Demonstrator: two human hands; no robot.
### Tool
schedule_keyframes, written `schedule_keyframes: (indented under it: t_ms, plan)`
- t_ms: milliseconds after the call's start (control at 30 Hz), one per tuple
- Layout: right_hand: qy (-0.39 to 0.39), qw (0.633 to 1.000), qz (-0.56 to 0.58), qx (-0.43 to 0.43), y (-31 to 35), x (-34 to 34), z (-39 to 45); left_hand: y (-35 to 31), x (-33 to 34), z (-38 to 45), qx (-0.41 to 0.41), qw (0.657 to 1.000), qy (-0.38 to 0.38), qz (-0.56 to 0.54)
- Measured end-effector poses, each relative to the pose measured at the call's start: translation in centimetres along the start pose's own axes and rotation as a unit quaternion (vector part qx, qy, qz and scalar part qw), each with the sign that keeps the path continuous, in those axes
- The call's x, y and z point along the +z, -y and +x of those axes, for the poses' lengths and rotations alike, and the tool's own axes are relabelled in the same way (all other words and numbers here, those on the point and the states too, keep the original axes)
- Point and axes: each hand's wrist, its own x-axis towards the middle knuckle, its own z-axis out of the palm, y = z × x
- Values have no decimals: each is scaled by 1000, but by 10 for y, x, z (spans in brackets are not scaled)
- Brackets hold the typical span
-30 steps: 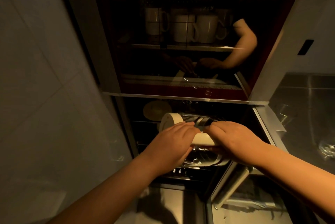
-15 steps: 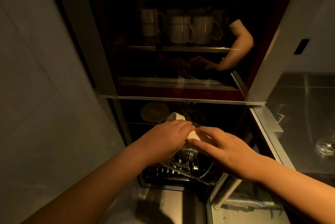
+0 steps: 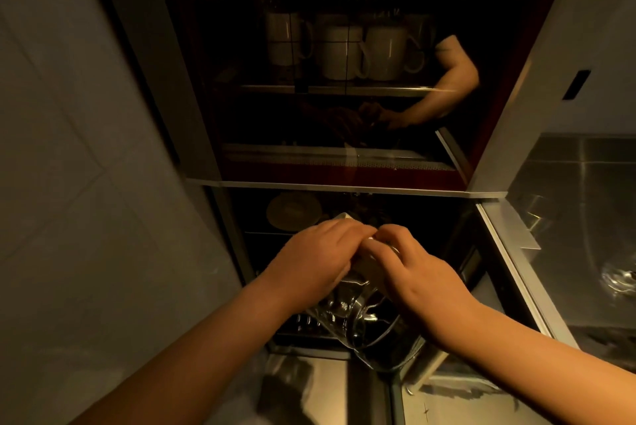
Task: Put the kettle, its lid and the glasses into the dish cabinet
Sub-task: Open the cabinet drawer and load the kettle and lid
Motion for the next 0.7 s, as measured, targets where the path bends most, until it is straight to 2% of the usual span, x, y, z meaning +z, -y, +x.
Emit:
schedule_keyframes:
  t_ms: [100,200,500,700]
  plan:
    - [-8,1000,6,12,1,4,-1,-5,10,-2,-119,991,-45,-33]
    - [-14,1000,-7,7,3,7,-3,-8,22,-4,-193,979,-28,-63]
    - [-31,998,-41,-26,4,1,-3,-8,24,-4,-170,981,-12,-92]
    - [-75,996,52,-6,2,13,-15,-11,22,4,-107,992,-1,-73]
